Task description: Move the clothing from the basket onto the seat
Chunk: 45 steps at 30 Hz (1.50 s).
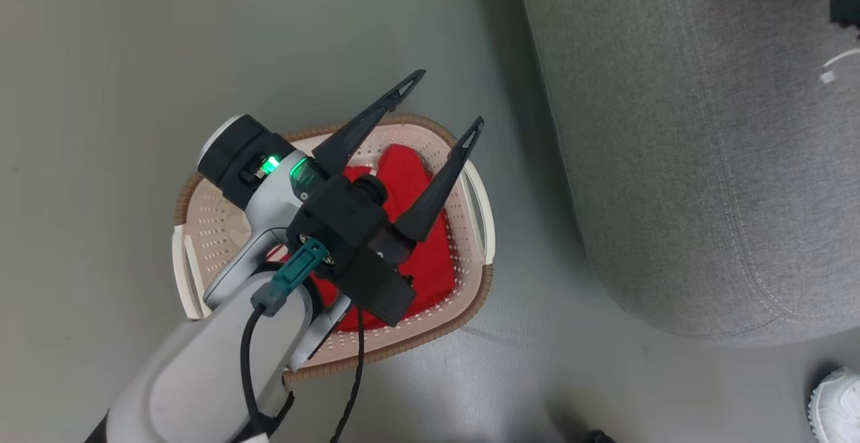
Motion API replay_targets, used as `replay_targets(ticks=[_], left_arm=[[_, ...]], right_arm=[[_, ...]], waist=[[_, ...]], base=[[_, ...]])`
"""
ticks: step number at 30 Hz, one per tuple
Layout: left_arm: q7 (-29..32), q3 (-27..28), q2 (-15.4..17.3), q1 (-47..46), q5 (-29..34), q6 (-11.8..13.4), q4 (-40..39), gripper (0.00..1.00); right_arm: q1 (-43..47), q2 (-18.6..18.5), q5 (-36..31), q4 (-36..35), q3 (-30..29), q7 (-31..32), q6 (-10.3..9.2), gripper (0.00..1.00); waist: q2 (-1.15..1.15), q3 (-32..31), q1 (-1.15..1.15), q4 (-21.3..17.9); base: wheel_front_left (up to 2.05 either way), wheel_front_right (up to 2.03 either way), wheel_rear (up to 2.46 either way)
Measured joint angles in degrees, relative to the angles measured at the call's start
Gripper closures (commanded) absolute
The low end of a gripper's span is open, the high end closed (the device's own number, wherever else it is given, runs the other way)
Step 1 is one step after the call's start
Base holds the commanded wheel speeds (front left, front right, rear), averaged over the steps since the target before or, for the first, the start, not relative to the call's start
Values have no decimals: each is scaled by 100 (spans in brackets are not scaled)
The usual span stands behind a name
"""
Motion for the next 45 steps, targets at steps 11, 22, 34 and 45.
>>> replay_targets(ticks=[11,22,34,45], left_arm=[[-142,54,21,-8,-18,-5,357,0],[-536,247,-64,298,-304,54,881,0],[-854,650,-142,766,-653,264,1440,0],[-971,1100,-67,1361,-933,485,1863,0]], right_arm=[[396,43,-58,179,76,-56,203,0],[927,90,-316,-108,210,-90,322,0],[1634,381,-366,-702,183,-97,366,0],[2781,646,-388,-1318,114,-97,263,0]], waist=[[-1,5,-1,-89],[-1,-533,-2,-132],[-2,-1365,-2,13],[-3,-2148,-2,369]], base=[[0,0,0],[0,0,0],[0,0,0],[0,0,0]])
